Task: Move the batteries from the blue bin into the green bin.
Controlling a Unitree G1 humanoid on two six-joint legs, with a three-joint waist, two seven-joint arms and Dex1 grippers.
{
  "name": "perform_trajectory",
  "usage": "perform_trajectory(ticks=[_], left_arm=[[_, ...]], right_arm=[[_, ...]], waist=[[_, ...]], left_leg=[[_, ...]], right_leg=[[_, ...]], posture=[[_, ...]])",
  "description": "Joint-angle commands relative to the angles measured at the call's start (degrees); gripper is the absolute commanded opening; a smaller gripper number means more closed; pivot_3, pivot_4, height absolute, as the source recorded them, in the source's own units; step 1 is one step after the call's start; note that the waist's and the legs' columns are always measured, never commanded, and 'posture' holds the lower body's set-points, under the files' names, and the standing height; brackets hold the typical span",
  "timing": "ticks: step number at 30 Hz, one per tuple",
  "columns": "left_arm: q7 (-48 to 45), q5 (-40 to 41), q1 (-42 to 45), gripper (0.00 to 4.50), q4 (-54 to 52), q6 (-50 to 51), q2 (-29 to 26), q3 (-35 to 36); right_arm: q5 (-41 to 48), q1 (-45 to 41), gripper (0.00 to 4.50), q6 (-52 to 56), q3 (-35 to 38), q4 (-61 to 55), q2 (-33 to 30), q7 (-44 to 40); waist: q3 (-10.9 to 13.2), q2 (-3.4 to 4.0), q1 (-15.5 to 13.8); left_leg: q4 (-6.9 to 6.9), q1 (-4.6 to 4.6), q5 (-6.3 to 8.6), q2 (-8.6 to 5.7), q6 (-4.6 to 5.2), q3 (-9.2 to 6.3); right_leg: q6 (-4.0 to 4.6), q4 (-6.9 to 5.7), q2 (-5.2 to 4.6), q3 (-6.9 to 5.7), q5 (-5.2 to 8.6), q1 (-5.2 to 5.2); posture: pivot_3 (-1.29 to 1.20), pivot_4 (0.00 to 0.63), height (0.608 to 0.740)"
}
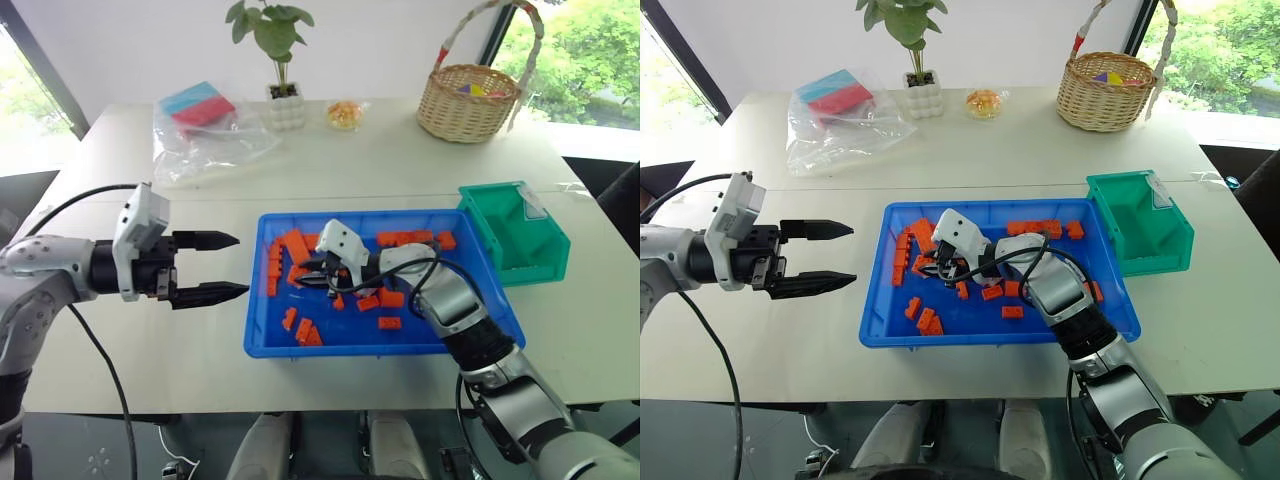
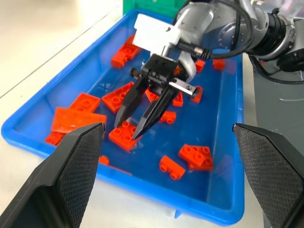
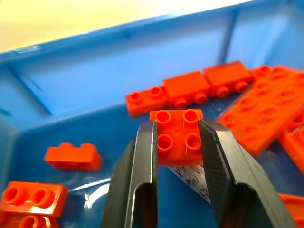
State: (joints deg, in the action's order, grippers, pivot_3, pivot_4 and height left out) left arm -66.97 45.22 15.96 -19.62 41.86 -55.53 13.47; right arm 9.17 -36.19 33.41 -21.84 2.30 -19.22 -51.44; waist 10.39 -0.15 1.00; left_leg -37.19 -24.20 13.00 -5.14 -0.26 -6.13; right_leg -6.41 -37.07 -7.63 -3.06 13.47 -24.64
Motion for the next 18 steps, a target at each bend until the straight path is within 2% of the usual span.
perform_trajectory(ticks=[1,7,11,15,18], left_arm=[[0.15,0.84,0.66,4.50,-1.27,-0.27,0.04,0.32],[0.80,1.27,1.24,4.50,-0.58,-0.21,0.14,0.35],[1.05,1.02,1.46,4.50,-0.44,-0.45,0.22,-0.01],[1.54,1.18,1.99,4.50,-0.46,-0.20,0.65,-0.24],[1.70,0.96,2.44,4.50,-0.19,-0.29,0.93,-0.50]], right_arm=[[1.39,-1.79,0.70,0.89,2.17,-2.18,0.66,0.32],[3.01,-5.37,0.70,2.96,5.05,-1.05,1.51,1.36],[0.50,-6.69,0.70,1.21,4.36,2.67,1.05,2.68],[-5.93,-7.43,0.70,-3.41,1.88,8.58,0.66,6.80],[-6.19,-7.74,0.70,-2.91,3.63,12.02,1.78,9.06]], waist=[[0.00,0.00,0.00],[0.00,0.00,0.01],[0.00,0.00,-0.03],[0.00,0.00,0.02],[0.00,0.00,0.05]], left_leg=[[0.00,0.00,0.00,0.00,0.00,0.00],[0.02,0.00,0.00,0.00,0.00,0.00],[0.03,0.00,0.00,0.00,0.00,0.00],[0.03,0.00,0.00,-0.01,0.00,0.00],[0.03,0.00,-0.02,-0.01,-0.03,0.00]], right_leg=[[0.00,0.00,0.00,0.00,0.00,0.00],[0.00,-0.01,0.01,0.00,0.00,-0.02],[0.00,0.00,0.00,0.00,0.00,-0.01],[0.00,0.00,0.00,0.00,0.00,-0.01],[0.00,-0.02,0.01,0.00,0.00,-0.02]], posture=[[0.00,0.150,0.702],[0.00,0.150,0.702],[0.00,0.150,0.702],[0.00,0.150,0.702],[0.00,0.150,0.702]])
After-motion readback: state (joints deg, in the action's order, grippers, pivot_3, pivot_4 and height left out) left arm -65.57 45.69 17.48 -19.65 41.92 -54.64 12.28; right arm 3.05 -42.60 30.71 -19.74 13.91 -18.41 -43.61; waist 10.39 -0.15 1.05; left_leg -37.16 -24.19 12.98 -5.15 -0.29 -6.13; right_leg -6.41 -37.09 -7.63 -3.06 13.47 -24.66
